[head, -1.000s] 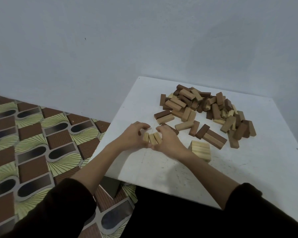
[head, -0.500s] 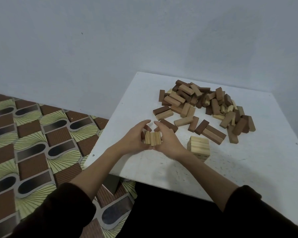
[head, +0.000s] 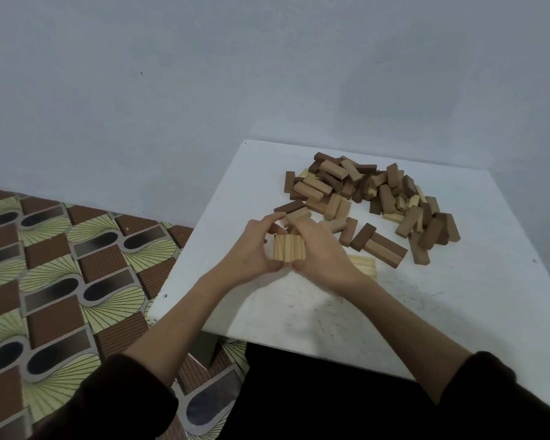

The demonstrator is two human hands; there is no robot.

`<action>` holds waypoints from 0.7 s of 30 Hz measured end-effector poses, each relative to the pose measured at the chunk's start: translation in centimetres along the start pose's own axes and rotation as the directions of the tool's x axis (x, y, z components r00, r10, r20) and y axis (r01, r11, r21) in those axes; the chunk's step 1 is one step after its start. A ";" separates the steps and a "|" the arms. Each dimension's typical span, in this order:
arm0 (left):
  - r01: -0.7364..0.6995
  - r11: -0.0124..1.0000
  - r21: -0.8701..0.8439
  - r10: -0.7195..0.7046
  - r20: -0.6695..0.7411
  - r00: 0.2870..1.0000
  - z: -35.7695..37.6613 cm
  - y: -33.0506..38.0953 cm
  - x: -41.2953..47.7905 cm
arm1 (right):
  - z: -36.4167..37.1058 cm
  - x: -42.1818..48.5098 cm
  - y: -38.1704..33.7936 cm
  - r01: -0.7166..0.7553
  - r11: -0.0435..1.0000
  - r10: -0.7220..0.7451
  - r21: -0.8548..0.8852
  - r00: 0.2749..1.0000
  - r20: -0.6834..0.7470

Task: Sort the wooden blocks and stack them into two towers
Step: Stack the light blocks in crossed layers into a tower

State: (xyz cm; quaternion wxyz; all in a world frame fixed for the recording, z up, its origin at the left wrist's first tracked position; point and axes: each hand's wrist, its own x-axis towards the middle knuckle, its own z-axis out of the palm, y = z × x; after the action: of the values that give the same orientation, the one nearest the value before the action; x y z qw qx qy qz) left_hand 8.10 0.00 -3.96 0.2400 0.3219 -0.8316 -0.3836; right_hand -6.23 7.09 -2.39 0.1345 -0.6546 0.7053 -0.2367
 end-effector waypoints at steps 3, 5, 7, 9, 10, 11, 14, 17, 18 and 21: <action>-0.048 0.996 -0.075 0.048 0.004 0.999 0.7 2.3 0.8 | -3.0 -0.9 1.1 0.026 0.999 -0.026 0.023 1.000 -0.008; -0.078 0.989 -0.124 0.080 0.011 0.997 1.5 3.8 1.2 | -4.3 -1.8 2.1 0.043 0.997 -0.041 0.064 0.999 -0.034; -0.107 0.984 -0.140 0.114 0.041 0.993 2.5 5.1 1.6 | -5.3 -3.2 3.3 0.080 0.989 -0.069 0.124 0.994 -0.086; -0.115 0.986 -0.122 0.126 0.084 0.989 3.4 5.9 1.8 | -6.0 -4.7 4.4 0.094 0.975 -0.072 0.200 0.990 -0.118; -0.114 0.988 -0.107 0.126 0.108 0.986 4.0 6.2 1.9 | -6.4 -5.4 4.9 0.073 0.970 -0.049 0.231 0.993 -0.110; -0.113 0.989 -0.093 0.124 0.129 0.984 4.5 6.4 1.9 | -6.6 -5.9 5.3 0.039 0.967 -0.017 0.252 0.996 -0.088; -0.112 0.991 -0.070 0.123 0.177 0.977 5.8 6.6 1.9 | -7.0 -6.8 6.2 -0.041 0.973 0.048 0.229 0.998 -0.027; -0.121 0.991 -0.062 0.131 0.197 0.972 6.4 6.8 1.7 | -7.1 -7.4 6.7 -0.075 0.972 0.078 0.223 0.997 -0.008; -0.124 0.991 -0.060 0.133 0.200 0.971 6.6 6.8 1.7 | -7.1 -7.5 6.9 -0.080 0.970 0.083 0.231 0.997 -0.002; -0.134 0.990 -0.047 0.141 0.210 0.968 6.8 6.7 1.6 | -6.9 -7.7 7.1 -0.090 0.965 0.089 0.248 0.996 0.014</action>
State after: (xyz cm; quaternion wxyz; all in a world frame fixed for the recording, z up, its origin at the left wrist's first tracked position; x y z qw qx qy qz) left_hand 0.28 5.51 -2.40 0.1809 0.2168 -0.8665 -0.4116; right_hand -14.98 15.98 -1.04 0.2268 -0.6004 0.6988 -0.3158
